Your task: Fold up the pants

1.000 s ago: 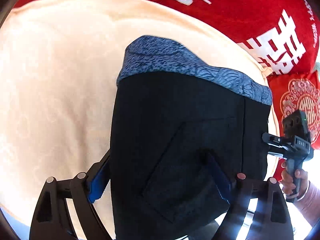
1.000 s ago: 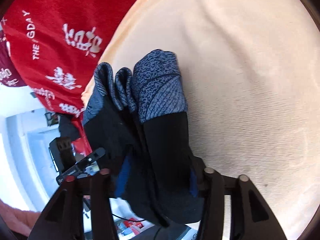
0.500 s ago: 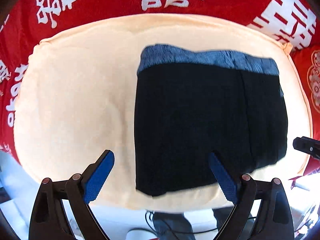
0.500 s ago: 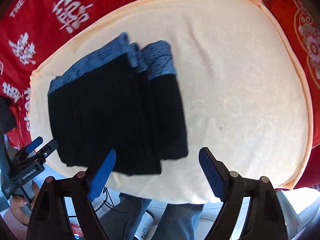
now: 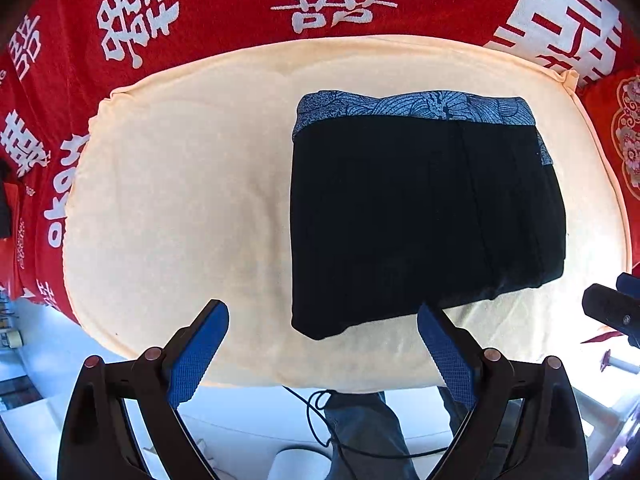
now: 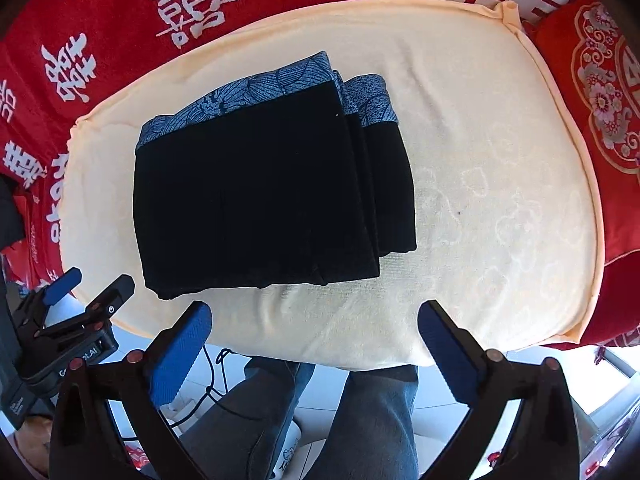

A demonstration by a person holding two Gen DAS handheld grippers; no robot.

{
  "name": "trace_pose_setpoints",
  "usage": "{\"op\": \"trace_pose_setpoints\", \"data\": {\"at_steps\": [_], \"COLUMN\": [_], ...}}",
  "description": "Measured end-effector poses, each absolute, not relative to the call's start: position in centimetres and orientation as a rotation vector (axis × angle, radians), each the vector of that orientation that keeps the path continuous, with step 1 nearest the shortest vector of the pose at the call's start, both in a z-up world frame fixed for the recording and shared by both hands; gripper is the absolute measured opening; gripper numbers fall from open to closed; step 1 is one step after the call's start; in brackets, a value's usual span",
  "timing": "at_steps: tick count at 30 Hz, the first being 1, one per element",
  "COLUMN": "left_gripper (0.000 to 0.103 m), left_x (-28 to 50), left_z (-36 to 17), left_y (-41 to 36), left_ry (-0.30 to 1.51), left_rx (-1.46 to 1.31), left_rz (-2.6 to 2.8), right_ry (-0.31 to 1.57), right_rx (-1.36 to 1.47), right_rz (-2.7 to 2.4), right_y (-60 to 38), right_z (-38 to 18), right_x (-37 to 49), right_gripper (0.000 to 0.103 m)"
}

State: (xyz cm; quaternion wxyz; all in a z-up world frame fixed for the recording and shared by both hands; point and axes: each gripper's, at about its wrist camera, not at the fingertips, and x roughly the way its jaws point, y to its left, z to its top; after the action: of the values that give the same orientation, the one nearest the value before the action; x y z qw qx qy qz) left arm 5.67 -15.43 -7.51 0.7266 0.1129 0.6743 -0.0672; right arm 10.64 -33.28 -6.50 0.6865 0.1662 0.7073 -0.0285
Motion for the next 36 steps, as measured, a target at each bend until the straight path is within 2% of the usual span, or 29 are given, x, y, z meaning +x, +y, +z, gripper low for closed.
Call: {"op": "trace_pose_setpoints", "data": {"at_steps": [36], "left_gripper": [0.096], "left_x": [4.9], "left_z": [-6.2], "left_y": [-15.9], "left_ry": [1.501], "left_rx": [0.195], "left_rz": [-0.193], "right_ry": [1.588], "right_rx": [0.271], "right_rz": [-0.069], "right_y": [-31.5], "right_z": [-5.3], "right_x": [11.0], "right_gripper": [0.103]}}
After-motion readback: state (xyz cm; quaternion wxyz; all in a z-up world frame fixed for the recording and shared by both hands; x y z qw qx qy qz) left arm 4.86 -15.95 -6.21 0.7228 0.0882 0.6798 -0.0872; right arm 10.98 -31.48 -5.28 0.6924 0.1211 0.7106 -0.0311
